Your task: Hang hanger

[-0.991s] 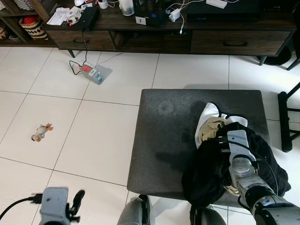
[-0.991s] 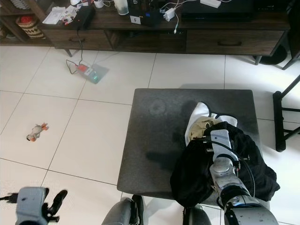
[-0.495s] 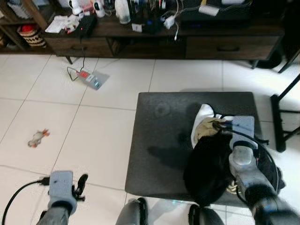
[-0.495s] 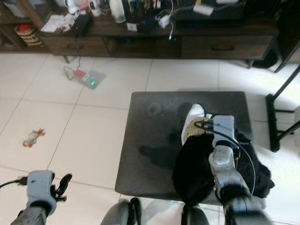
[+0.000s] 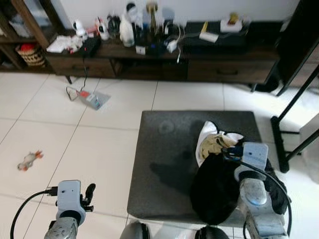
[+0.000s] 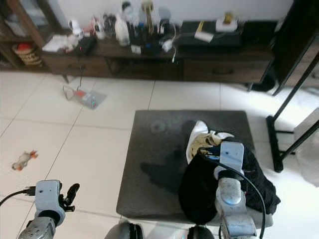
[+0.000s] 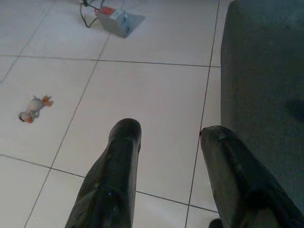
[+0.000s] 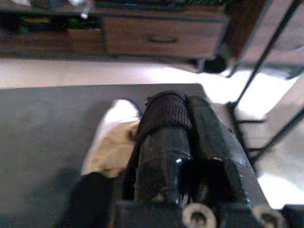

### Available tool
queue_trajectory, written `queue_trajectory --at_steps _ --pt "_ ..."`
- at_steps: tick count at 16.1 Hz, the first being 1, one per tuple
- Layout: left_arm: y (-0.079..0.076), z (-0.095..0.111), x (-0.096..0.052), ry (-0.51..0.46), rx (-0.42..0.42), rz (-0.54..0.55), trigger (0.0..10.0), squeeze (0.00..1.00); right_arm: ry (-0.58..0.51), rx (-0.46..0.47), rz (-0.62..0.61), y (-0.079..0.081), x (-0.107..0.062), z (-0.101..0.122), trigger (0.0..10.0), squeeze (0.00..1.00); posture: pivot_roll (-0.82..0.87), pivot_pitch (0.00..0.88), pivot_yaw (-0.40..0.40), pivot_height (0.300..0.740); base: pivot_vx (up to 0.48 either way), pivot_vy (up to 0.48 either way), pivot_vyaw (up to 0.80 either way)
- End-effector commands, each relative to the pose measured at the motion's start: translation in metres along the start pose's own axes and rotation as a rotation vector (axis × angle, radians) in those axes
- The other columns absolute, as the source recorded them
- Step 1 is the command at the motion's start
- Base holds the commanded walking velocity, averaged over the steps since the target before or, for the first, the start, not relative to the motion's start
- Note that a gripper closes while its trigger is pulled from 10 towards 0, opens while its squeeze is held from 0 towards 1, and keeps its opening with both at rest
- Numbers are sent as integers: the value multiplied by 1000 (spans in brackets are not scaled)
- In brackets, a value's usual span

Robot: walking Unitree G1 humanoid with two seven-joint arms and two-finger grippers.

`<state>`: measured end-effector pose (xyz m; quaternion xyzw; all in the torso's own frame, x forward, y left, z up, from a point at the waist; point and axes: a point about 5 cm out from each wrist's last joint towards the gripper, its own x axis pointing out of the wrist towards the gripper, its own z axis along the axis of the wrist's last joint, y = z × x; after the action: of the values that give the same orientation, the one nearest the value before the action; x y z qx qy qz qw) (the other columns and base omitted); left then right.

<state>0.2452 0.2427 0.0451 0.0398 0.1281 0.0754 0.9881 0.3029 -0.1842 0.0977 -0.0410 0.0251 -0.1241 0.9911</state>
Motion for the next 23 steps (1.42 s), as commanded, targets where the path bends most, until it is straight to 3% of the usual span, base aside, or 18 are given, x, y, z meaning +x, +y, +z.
queue_trajectory --at_steps 1,3,7,12,16,17,19,20,23 --pt "6 -14 -6 45 -16 34 10000 0 29 44 24 2 -2 -4 10000 0 93 160 62 676 0 0 0" --pt "9 -24 -7 64 -30 50 10000 0 6 61 64 7 -2 4 10000 0 91 150 57 681 0 0 0" --pt "14 -34 -7 97 -25 67 10000 0 51 78 43 3 -2 -6 10000 0 92 140 60 736 0 0 0" --pt "13 -41 -7 112 -23 67 10000 0 5 90 44 3 -2 0 10000 0 86 129 60 740 0 0 0" --pt "13 -45 -6 122 -21 65 10000 0 -180 60 17 0 6 38 10000 0 80 106 57 740 0 0 0" --pt "13 -46 -5 126 -21 64 10000 0 -264 66 -21 -6 7 57 10000 0 79 101 56 740 0 0 0" --pt "13 -47 -4 127 -21 62 10000 0 -335 95 -54 -11 8 76 10000 0 74 91 58 740 0 0 0" --pt "12 -48 -3 129 -22 56 10000 0 -430 104 -82 -16 6 103 10000 0 67 82 58 740 0 0 0" --pt "8 -48 -1 130 -26 45 10000 0 -547 132 -96 -21 -1 139 10000 0 60 70 55 740 0 0 0"
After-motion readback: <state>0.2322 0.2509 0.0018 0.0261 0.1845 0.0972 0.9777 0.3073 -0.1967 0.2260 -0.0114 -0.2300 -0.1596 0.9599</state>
